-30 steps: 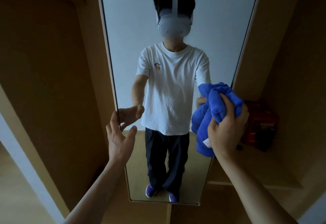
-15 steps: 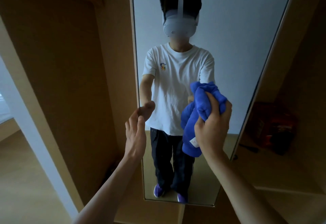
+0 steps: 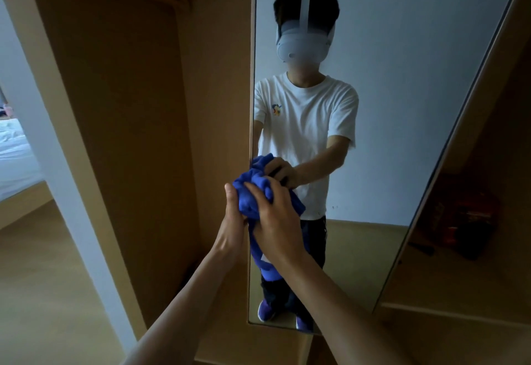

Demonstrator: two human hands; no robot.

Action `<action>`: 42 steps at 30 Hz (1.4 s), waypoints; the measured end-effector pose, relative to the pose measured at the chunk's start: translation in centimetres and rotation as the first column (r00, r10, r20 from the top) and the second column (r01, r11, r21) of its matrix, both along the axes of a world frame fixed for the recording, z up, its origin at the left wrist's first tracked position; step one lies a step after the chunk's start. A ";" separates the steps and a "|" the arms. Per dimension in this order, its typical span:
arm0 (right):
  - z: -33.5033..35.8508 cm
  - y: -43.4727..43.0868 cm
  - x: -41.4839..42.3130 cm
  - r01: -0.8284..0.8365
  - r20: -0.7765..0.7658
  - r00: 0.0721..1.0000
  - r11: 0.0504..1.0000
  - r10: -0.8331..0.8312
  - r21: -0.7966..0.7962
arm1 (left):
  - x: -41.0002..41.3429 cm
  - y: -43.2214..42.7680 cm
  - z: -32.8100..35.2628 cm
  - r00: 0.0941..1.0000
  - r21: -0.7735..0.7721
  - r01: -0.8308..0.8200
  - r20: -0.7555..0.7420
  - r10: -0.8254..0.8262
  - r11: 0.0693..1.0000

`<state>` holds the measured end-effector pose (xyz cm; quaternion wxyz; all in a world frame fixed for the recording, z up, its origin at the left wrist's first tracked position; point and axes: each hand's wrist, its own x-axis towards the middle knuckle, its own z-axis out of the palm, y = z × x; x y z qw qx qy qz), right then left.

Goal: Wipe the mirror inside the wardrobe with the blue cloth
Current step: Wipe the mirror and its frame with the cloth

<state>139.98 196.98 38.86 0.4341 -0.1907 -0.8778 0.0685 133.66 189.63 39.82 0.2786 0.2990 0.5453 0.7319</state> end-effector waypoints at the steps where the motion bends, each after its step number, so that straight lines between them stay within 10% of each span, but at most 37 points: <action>1: -0.1 -0.1 0.0 -0.009 0.013 1.000 1.000 0.009 0.005 | -0.2 -0.2 -0.1 1.000 -0.003 0.008 0.003 -0.008 1.000; 18: -0.6 4.7 7.6 -0.016 0.291 0.953 0.949 -0.081 0.315 | -1.5 -1.1 -4.4 0.988 -0.137 0.052 -0.136 -0.071 0.989; 32: -5.4 1.1 4.5 -0.144 0.525 0.837 0.863 -0.154 0.484 | -1.4 -0.7 -6.5 0.998 -0.174 0.039 0.054 -0.030 0.984; 42: -2.7 1.8 4.6 -0.005 0.286 0.948 0.888 -0.142 0.460 | -0.8 -1.3 -7.0 0.998 -0.200 0.041 -0.044 -0.051 0.979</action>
